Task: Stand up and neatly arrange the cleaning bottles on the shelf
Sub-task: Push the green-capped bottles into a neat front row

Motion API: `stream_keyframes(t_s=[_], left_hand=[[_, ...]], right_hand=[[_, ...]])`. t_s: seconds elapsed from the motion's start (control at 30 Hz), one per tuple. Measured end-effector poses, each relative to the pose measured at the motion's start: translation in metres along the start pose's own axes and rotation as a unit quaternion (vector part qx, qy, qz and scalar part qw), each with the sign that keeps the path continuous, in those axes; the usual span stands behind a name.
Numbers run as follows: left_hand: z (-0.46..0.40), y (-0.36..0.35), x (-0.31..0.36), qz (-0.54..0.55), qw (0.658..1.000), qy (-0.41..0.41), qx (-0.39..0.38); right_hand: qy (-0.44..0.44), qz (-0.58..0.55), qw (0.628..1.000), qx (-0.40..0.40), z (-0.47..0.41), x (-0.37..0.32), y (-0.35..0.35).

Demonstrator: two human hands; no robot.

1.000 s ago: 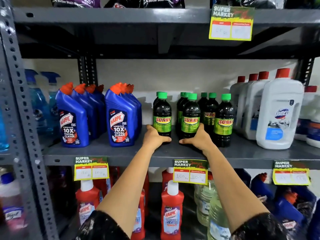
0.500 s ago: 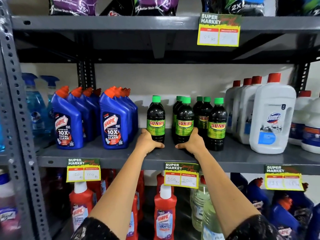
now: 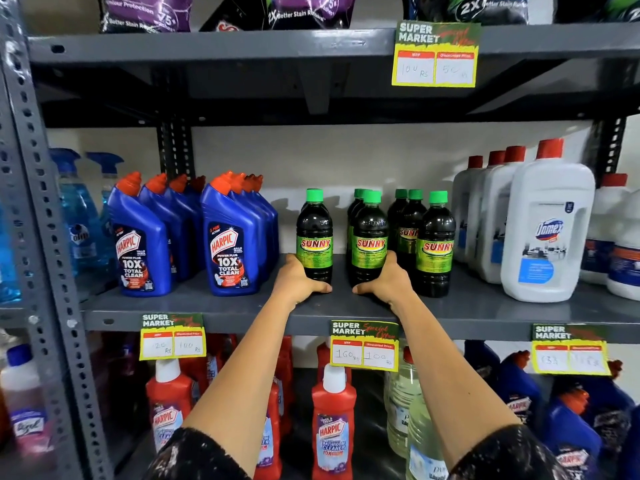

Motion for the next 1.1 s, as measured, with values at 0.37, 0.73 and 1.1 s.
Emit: stream_keyframes(t_s=[0.37, 0.73, 1.1], left_hand=[[0.036, 0.007, 0.019, -0.086, 0.995, 0.047, 0.026], [0.029, -0.076, 0.075, -0.045, 0.997, 0.014, -0.056], [0.006, -0.089, 0.059, 0.066, 0.997, 0.036, -0.008]], right_hand=[[-0.013, 0.057, 0.998, 0.006, 0.033, 0.016, 0.03], [-0.057, -0.027, 0.998, 0.017, 0.001, 0.056, 0.1], [-0.001, 0.026, 1.0, 0.017, -0.018, 0.056, 0.094]])
Point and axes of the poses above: each hand's wrist, its own z-axis away from the middle knuckle, its own y-axis out of the back of the hand, x = y × z, the point moved 7 cm from there along -z, towards the middle knuckle, and after that the axes turned 5 degrees about -y, right-handed, at the moved point
